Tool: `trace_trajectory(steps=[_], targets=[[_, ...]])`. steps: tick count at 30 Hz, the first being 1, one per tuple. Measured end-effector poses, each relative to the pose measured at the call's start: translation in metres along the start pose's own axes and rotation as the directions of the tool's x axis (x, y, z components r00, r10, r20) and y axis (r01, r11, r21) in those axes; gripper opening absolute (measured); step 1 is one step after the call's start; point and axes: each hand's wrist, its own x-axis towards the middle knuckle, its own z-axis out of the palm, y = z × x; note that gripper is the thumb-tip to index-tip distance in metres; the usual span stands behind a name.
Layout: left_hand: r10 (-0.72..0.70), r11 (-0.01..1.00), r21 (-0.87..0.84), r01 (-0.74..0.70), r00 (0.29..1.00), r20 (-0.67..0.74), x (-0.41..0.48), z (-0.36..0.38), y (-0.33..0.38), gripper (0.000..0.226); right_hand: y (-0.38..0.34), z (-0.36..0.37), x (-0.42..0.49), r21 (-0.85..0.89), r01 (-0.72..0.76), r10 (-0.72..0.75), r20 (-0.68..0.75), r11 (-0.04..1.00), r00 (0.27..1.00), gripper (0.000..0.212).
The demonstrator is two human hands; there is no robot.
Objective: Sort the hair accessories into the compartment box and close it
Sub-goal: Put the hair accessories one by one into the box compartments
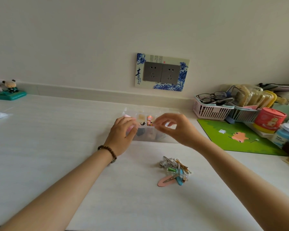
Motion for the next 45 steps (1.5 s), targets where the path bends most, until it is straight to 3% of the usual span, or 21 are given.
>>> trace_trajectory(steps=[4,7,21,24,27,30,35,40,43,45], targets=[[-0.008,1.0,-0.026,0.007,0.999,-0.034,0.001,0.002,0.002,0.05,0.004,-0.002,-0.039,-0.114,-0.043,0.067,0.21,0.993,0.975,0.017],[-0.002,1.0,-0.017,0.002,0.999,-0.042,0.0,0.002,0.002,0.048,0.011,0.003,-0.056,-0.159,-0.053,0.095,0.273,0.986,0.957,0.025],[-0.016,1.0,0.0,0.016,0.999,-0.052,-0.003,0.001,0.004,0.047,0.009,0.017,-0.06,-0.213,-0.058,0.115,0.263,0.975,0.958,0.015],[0.002,1.0,0.028,0.0,0.998,-0.056,-0.004,0.001,0.005,0.045,0.005,0.011,-0.056,0.064,-0.142,0.129,0.173,0.988,0.976,0.017],[0.007,0.999,0.046,-0.005,0.999,-0.052,-0.004,0.001,0.006,0.043,0.008,-0.009,-0.042,0.465,-0.256,0.272,0.034,0.848,0.962,0.026],[0.01,0.999,0.045,-0.008,0.999,-0.047,-0.003,0.0,0.007,0.044,0.022,-0.032,-0.019,0.561,-0.294,0.391,-0.059,0.774,0.918,0.024],[0.017,0.999,0.049,-0.014,0.999,-0.047,-0.003,0.0,0.007,0.045,0.039,-0.04,0.014,0.408,-0.346,0.439,-0.158,0.845,0.885,0.025],[0.015,0.998,0.059,-0.012,0.998,-0.058,-0.003,0.0,0.007,0.044,0.05,-0.028,0.028,0.136,-0.389,0.403,-0.096,0.911,0.91,0.03],[0.017,0.998,0.058,-0.014,0.999,-0.052,-0.003,0.001,0.007,0.044,0.059,-0.021,0.031,-0.112,-0.364,0.349,-0.13,0.925,0.928,0.029],[0.018,0.998,0.061,-0.015,0.999,-0.051,-0.003,0.0,0.007,0.044,0.06,-0.02,0.03,-0.17,-0.322,0.299,-0.148,0.931,0.943,0.026]])
